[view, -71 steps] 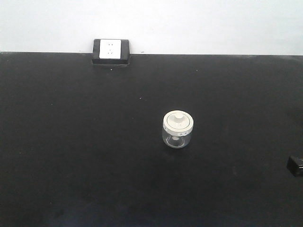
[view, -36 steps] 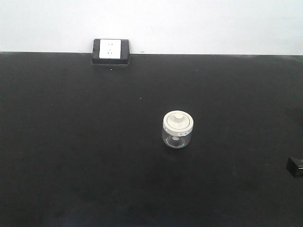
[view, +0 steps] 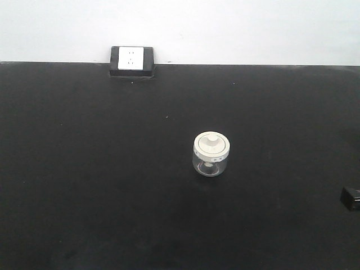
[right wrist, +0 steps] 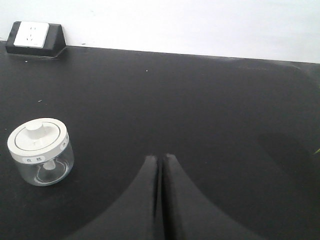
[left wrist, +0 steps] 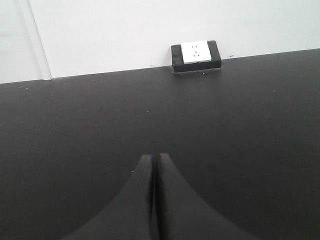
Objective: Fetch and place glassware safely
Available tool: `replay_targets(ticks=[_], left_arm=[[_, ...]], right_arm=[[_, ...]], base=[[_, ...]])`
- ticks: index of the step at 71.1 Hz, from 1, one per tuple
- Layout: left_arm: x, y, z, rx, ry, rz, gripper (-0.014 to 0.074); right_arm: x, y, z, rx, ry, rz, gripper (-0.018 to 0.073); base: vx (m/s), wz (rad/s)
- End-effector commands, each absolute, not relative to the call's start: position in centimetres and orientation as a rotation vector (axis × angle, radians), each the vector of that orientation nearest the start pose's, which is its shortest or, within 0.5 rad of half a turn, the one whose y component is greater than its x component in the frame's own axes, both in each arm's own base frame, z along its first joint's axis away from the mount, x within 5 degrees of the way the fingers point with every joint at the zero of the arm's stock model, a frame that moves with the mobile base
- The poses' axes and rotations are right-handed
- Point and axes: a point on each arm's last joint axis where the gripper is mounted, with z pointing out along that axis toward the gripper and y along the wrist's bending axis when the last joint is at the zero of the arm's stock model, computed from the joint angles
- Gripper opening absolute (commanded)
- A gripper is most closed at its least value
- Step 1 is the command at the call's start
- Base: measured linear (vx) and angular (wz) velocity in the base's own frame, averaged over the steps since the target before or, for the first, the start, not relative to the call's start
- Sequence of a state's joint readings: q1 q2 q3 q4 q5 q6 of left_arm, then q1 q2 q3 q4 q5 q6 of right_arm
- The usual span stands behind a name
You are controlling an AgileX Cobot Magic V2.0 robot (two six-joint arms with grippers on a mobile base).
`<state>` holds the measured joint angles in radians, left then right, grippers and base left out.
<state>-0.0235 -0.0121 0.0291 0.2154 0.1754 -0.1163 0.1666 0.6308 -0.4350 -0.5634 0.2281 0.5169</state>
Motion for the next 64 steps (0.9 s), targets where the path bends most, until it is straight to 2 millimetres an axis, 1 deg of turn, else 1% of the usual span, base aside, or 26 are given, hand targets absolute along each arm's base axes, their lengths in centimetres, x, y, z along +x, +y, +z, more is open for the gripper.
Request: replay_targets(ticks=[1, 42, 49, 53, 61, 64], left_arm=[[5.7, 0.1, 18.8, 0.070, 1.617, 0.061, -0.0007], [5.7, 0.1, 18.8, 0.070, 1.617, 0.061, -0.0007], [5.7, 0.1, 18.8, 0.070, 1.617, 0.061, -0.0007], [5.7, 0.1, 18.8, 0.070, 1.617, 0.061, -0.0007], [5.7, 0.1, 18.8, 0.070, 1.617, 0.061, -0.0007], [5.7, 0.1, 18.8, 0.070, 1.617, 0.061, -0.0007]], right_arm=[[13.4, 1.3, 30.3, -0.142, 1.783, -0.018, -0.0003], [13.4, 1.3, 30.3, -0.142, 1.783, -0.018, -0.0003], [13.4, 1.4, 30.3, -0.119, 1.787, 0.011, -0.0003], [13.4, 1.5, 30.3, -0.143, 1.787, 0.000, -0.0003], [13.3, 1.6, 29.4, -0.183, 1.795, -0.001, -0.0003], [13.3, 1.4, 28.9, -0.166, 1.794, 0.004, -0.0003]], base=[[0.00, 0.00], [0.00, 0.00], [0.00, 0.00], [0.00, 0.00], [0.00, 0.00], [0.00, 0.00]])
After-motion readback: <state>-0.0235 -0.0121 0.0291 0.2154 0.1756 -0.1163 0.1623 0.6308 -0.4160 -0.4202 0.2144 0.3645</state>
